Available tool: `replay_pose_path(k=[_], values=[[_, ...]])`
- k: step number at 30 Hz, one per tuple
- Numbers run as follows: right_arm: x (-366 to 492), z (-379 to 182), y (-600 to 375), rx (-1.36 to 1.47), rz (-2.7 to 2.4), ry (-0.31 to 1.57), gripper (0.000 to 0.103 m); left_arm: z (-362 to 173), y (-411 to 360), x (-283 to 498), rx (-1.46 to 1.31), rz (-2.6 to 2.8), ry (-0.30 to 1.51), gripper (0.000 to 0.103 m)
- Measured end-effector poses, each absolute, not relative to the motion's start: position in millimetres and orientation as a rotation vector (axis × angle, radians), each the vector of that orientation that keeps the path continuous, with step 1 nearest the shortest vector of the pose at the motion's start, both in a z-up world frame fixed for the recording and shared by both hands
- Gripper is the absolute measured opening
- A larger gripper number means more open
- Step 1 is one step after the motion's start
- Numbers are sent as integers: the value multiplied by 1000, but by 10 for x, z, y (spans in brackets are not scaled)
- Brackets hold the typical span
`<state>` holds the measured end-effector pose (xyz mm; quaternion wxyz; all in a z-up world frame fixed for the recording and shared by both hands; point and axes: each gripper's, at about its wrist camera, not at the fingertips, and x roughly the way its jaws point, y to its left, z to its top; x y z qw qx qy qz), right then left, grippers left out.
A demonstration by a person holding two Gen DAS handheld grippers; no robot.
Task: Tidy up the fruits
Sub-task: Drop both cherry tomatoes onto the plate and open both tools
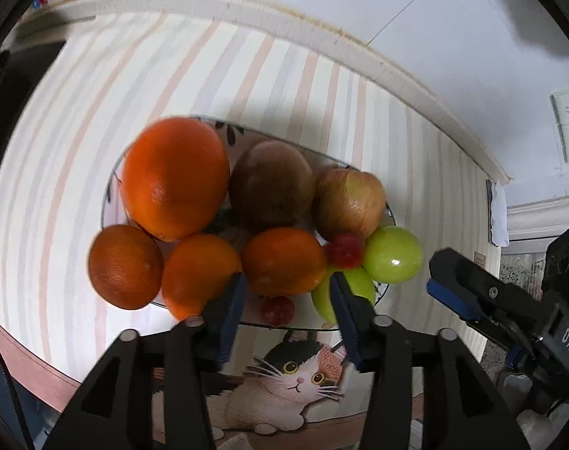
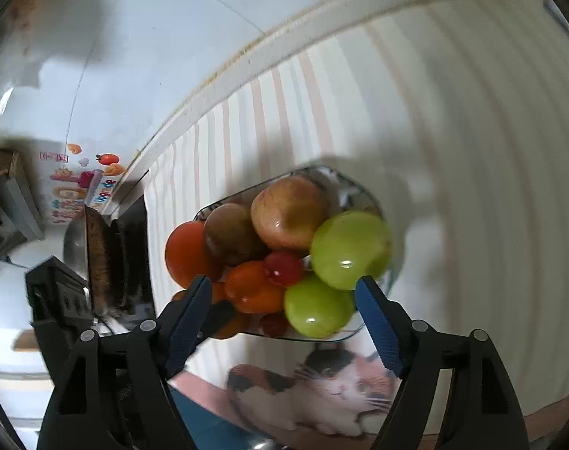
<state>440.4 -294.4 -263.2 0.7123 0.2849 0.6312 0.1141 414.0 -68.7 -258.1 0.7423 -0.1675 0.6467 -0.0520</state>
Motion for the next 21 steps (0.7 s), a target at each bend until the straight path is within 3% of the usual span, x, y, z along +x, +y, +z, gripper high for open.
replay_pose_path(k=[3,4,12,21], values=[[4308,-2520,-3022,570,222,1376,88,-2468,-694,4079,-291,-99,1382,73],[4265,-2475,-3017,520,205,1362,90,-2444,-691,4056,-264,-89,1373,75],[3858,-2216,-2767,143,78,1290,95,-2281,-626,3731,-64,27,1292,76],[3545,-1898,-2678,100,88,1230,95,-1872,-545,3426,-65,61,1207,76]])
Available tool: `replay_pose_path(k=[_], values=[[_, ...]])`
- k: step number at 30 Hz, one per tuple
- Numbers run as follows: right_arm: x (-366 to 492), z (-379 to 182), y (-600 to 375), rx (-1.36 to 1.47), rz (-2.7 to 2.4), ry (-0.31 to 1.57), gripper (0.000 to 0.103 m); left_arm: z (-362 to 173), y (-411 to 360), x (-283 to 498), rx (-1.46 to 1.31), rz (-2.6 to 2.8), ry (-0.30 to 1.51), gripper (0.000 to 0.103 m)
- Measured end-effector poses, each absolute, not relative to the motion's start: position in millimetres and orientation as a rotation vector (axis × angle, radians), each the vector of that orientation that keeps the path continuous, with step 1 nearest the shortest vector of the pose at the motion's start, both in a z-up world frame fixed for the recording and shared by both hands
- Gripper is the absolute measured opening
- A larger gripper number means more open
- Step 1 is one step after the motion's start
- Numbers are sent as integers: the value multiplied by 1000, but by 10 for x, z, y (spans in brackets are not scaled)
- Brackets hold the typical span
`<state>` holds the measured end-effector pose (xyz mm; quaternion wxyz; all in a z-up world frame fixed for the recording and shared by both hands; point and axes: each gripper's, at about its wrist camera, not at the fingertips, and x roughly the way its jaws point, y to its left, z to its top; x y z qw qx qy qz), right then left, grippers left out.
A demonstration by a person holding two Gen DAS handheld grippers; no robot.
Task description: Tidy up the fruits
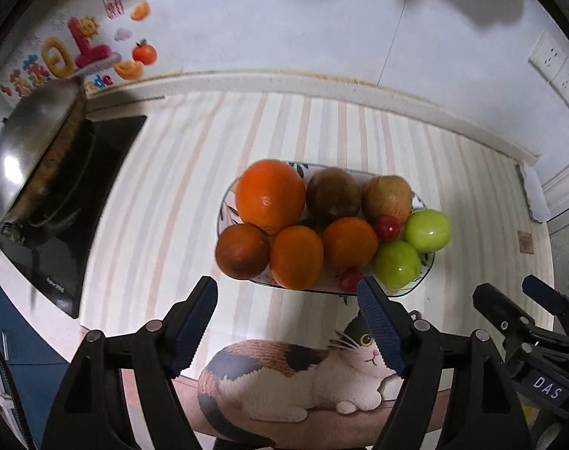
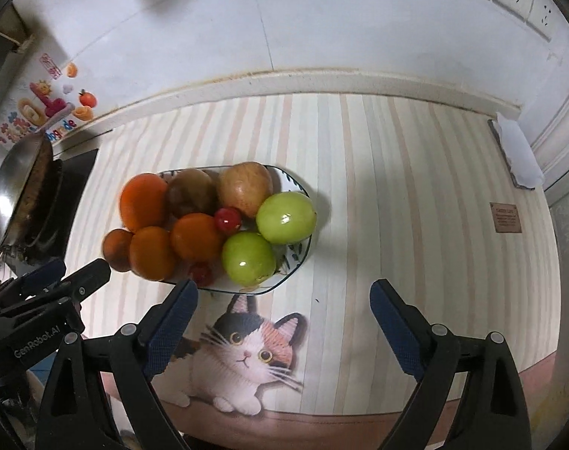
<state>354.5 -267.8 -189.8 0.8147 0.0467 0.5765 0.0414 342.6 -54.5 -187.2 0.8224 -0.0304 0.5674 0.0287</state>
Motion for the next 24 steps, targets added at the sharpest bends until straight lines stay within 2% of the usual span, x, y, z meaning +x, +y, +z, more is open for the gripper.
replay_pose_path(k=[11,24], values=[[2830,-1144,-2619,89,54,1106,97,-1119,-460,2704,-43,18,1065,76],[1264,-65,-2232,90,-14,902,99,-302,-258,1445,11,-53,913,76]])
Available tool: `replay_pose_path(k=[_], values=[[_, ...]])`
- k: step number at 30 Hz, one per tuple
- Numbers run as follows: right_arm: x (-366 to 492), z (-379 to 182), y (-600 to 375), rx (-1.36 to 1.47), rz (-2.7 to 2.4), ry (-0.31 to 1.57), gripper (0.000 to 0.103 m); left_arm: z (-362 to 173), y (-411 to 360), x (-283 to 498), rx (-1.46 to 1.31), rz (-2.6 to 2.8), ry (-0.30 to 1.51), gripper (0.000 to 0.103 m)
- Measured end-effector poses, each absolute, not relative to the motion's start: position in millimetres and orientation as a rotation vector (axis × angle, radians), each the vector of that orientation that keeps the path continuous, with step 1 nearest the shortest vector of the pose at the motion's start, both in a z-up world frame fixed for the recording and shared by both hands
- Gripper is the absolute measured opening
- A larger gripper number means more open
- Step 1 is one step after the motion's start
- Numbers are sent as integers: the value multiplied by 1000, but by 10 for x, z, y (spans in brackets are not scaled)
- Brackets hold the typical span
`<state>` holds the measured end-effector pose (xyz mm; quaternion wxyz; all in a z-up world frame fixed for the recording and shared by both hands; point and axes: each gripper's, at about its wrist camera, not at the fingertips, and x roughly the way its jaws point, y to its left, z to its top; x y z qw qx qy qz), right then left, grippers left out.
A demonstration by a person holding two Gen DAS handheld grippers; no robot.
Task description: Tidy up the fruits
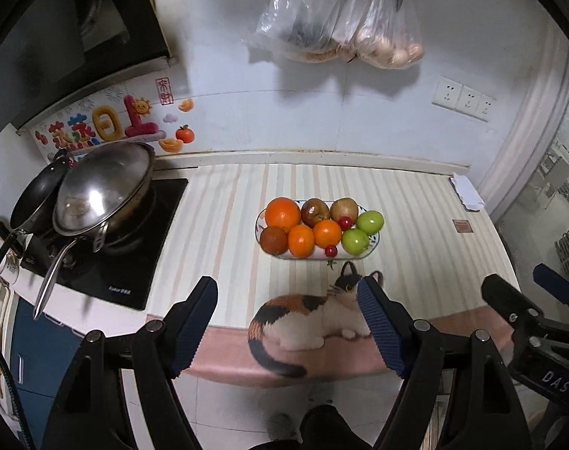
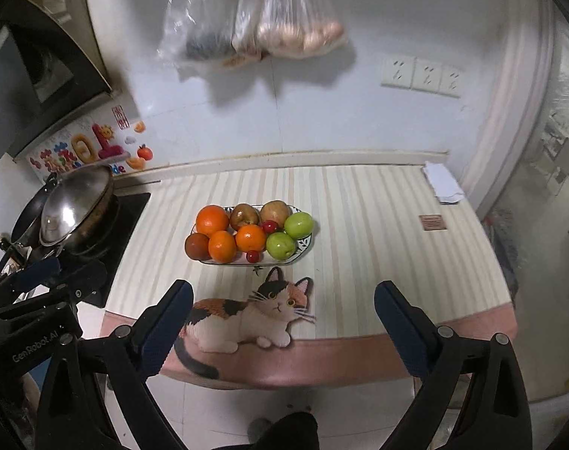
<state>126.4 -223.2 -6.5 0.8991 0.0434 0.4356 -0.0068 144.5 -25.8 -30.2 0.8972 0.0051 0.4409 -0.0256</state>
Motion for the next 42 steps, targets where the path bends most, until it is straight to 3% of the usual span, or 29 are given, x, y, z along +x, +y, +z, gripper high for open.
replay_pose_path(k=[17,42], values=[[64,594,-2103,76,-1,791,100,122,-251,579,-9,-37,829,76],[855,241,-2245,99,91,917,100,-98,-216,1078,14,55,932,76]])
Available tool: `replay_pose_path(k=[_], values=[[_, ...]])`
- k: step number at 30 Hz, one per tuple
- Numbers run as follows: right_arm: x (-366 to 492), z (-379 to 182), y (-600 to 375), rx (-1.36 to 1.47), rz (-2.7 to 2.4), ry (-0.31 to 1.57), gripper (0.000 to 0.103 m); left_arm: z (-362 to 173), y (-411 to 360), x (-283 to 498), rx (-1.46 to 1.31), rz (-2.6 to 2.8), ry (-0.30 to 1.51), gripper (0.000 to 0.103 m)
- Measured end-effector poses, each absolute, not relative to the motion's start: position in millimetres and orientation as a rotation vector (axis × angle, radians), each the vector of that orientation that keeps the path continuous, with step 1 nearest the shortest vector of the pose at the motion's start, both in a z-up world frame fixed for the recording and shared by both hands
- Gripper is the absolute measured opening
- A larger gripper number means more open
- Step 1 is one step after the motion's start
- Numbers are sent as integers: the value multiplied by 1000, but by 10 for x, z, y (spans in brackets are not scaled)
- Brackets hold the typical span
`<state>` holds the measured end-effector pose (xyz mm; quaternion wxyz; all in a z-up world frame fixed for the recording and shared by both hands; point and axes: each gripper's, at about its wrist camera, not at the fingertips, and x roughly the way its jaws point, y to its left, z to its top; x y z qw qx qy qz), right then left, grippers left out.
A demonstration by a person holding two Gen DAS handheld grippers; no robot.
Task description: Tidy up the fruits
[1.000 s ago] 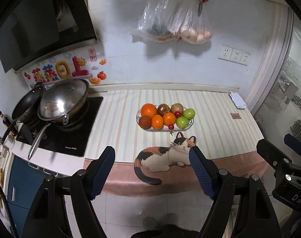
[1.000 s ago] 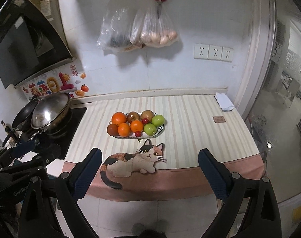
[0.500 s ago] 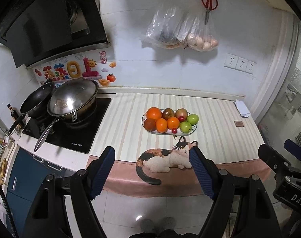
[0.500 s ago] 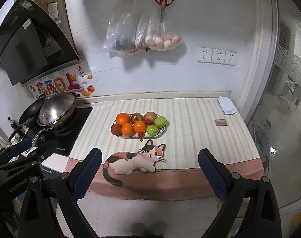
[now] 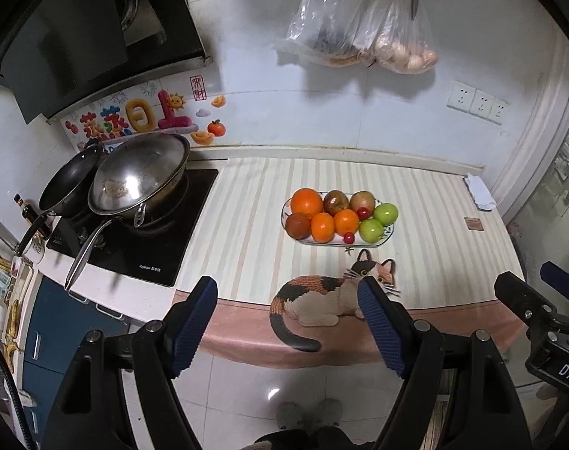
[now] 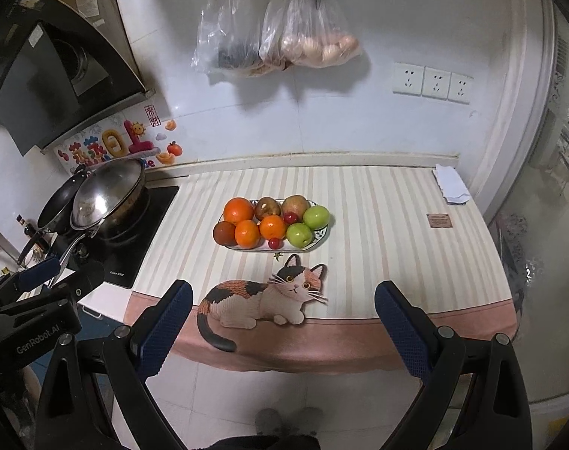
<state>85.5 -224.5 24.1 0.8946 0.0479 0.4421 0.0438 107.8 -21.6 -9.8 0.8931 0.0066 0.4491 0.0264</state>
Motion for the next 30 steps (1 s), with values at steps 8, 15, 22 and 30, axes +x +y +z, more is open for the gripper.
replay_pose_path(k=[8,15,22,30], values=[[980,137,-2150,120,114,970,100,-180,-193,1110,-6,47,974,76],[893,179,-2110,120,113,969,100,-118,-191,1061,-17,35,968,76],[818,180,-2112,113,101,973,100,-64,-174,1026,-17,26,953,76],[776,201,-2136,117,95,968,100,-52,-172,1015,-19,25,951,76]])
